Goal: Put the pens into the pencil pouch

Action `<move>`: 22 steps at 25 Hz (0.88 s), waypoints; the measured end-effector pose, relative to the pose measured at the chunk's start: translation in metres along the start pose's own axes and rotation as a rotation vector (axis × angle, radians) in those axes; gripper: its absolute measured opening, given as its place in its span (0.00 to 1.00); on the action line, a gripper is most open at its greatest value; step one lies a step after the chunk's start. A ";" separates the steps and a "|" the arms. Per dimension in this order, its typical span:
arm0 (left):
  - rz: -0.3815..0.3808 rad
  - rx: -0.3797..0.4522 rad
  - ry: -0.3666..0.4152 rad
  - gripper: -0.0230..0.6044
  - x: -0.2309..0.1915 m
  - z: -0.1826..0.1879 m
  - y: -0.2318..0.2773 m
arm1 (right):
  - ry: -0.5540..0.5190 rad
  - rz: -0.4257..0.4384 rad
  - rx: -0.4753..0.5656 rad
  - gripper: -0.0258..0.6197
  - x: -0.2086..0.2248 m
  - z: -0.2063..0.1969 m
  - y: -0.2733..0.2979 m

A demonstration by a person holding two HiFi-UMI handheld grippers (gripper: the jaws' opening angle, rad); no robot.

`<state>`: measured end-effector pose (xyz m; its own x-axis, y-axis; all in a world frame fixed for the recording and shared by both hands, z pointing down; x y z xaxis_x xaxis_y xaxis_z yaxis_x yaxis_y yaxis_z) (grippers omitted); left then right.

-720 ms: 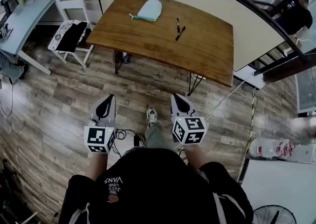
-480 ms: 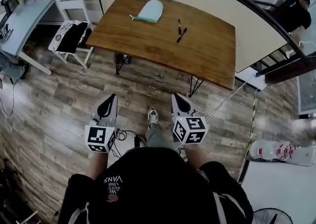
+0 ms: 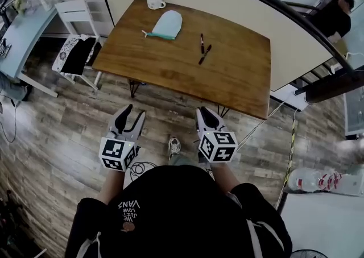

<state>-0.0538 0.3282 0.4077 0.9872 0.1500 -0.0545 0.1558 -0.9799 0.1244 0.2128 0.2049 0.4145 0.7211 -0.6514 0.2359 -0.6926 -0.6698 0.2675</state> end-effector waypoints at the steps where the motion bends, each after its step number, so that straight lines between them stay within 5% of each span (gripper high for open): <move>1: -0.005 -0.005 0.002 0.30 -0.002 0.001 0.010 | 0.011 0.004 0.001 0.06 0.006 0.002 0.007; 4: -0.015 -0.017 0.003 0.31 -0.006 0.003 0.040 | 0.035 0.006 0.000 0.09 0.024 0.007 0.027; 6: -0.016 -0.023 -0.004 0.32 -0.008 0.006 0.060 | 0.043 0.001 -0.006 0.22 0.037 0.012 0.042; 22: -0.021 -0.066 -0.034 0.33 -0.044 -0.002 0.136 | 0.065 -0.045 -0.066 0.23 0.079 0.020 0.114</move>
<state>-0.0755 0.1886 0.4289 0.9821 0.1644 -0.0915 0.1792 -0.9656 0.1883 0.1910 0.0701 0.4449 0.7525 -0.5953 0.2817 -0.6584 -0.6717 0.3396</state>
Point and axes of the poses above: the fingertips, and each gripper's own axes: y forward along the fingers, x to its right, z out of its top, the point moved 10 cm from there along -y, backward along the fingers, and after that the axes turned 9 degrees about x, right-handed, at the moved point
